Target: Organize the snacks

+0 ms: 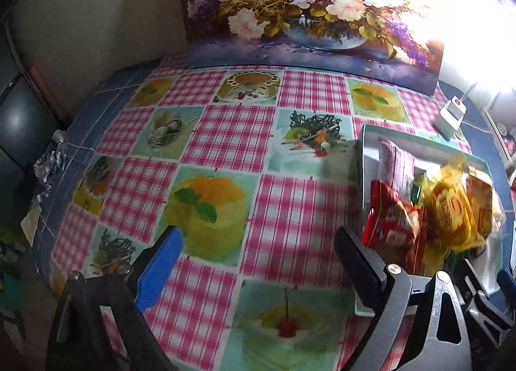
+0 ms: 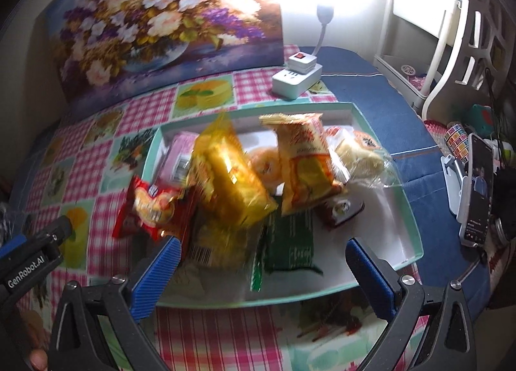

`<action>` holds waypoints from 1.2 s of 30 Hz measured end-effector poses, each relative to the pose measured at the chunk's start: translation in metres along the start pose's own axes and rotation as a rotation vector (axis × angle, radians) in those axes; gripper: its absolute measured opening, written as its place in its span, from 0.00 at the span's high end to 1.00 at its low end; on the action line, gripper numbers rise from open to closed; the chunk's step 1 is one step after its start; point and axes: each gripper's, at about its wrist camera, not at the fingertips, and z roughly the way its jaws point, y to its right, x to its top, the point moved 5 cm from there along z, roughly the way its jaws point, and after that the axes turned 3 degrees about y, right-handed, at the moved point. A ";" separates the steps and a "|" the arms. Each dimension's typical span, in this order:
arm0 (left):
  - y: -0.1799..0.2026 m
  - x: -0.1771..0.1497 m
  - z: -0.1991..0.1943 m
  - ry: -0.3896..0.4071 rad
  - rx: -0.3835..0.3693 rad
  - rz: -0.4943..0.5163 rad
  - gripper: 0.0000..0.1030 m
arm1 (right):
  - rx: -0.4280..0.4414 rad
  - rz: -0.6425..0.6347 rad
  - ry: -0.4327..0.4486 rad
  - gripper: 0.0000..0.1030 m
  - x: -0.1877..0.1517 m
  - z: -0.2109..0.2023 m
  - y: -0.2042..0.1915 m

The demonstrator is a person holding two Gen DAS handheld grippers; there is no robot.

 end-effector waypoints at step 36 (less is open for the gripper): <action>-0.015 -0.019 -0.005 -0.029 0.028 0.043 0.08 | 0.029 -0.020 -0.017 0.00 -0.008 -0.003 -0.006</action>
